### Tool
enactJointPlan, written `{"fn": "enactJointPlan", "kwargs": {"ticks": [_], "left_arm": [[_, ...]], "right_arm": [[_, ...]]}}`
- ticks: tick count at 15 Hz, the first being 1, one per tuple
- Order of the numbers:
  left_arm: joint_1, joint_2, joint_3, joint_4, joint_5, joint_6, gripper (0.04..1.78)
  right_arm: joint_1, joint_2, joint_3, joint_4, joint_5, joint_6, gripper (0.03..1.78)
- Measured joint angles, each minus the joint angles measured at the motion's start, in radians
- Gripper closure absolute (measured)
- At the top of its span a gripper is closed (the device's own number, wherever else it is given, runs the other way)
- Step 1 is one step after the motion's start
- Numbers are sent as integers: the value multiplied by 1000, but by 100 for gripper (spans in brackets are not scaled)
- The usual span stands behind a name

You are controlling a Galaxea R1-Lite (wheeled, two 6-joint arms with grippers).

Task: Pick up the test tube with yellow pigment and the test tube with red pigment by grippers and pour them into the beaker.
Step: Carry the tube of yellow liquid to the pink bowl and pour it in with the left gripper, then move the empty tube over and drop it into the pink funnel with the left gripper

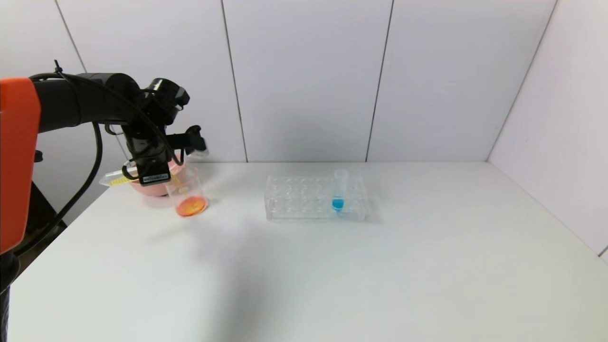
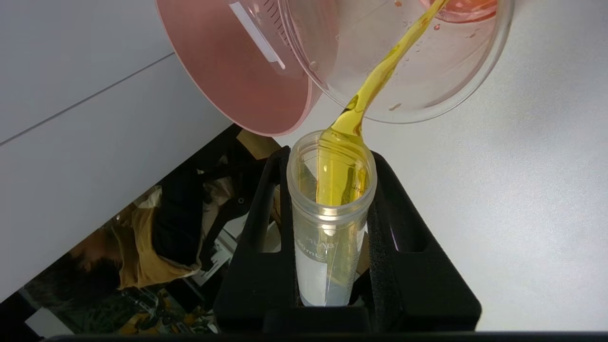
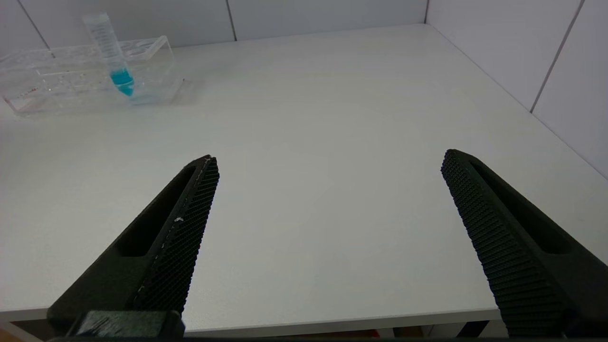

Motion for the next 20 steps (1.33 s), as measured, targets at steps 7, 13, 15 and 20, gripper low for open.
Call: {"fn": "enactJointPlan", "kwargs": {"ticks": [7,13,15,20], "left_arm": [[-43,3,0,28,63,16,138],[-82,13,0,47,148,20,138],[-85,8,1,60,148,17,138],[-58,-40,19,52,53,-83,138]], "right_arm": [[0,0,0,0,0,0,10],[0,0,0,0,0,0,10],[0,0,0,0,0,0,10],[0,0,0,0,0,0,10]]}}
